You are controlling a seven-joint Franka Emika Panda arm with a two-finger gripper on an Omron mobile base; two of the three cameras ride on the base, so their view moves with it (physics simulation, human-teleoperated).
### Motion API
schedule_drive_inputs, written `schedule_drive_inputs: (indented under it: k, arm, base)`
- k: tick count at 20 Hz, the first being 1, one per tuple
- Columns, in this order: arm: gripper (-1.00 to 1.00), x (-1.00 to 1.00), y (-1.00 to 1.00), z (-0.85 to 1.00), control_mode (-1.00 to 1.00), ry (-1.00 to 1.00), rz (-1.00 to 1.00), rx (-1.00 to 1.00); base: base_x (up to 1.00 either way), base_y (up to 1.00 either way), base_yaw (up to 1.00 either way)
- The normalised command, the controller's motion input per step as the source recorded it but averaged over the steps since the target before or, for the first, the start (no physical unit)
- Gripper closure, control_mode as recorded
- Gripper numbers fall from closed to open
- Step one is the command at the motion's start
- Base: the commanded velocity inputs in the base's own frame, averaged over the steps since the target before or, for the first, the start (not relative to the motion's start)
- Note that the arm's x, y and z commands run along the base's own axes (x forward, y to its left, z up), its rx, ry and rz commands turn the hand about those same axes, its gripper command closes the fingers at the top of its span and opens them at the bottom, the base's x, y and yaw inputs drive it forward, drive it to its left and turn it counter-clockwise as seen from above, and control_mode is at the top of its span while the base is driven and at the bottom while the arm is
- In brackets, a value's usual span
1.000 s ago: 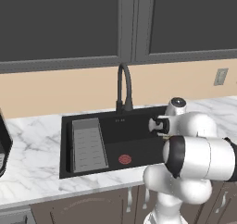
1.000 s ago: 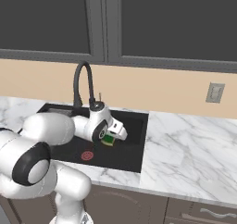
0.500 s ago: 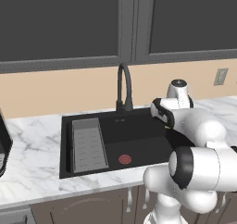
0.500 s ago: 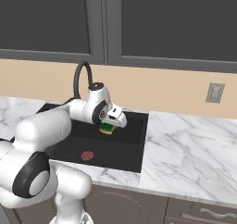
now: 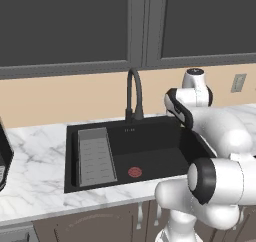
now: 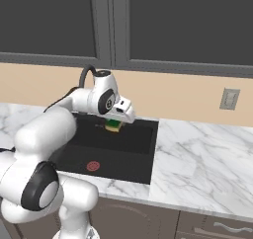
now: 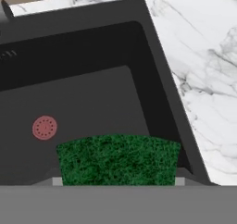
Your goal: Pick up the sponge and sponge from the sink, and place them back in the cabinet, and close the cabinet doors.
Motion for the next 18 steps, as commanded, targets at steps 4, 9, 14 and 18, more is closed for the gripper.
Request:
schedule_drive_inputs:
  k: [4, 9, 14, 18]
  arm:
    - [1.0, -0.27, 0.02, 0.22, -1.0, 0.0, 0.03, 0.0]
    - [1.0, -0.26, 0.13, 0.24, -1.0, 0.0, 0.02, 0.0]
    - [1.0, -0.37, 0.16, 0.14, -1.0, 0.0, 0.03, 0.0]
    - [1.0, -0.34, 0.22, 0.15, -1.0, 0.0, 0.03, 0.0]
  base:
    - [0.0, 0.0, 0.0]
    - [0.0, 0.0, 0.0]
    - [0.0, 0.0, 0.0]
    - [0.0, 0.0, 0.0]
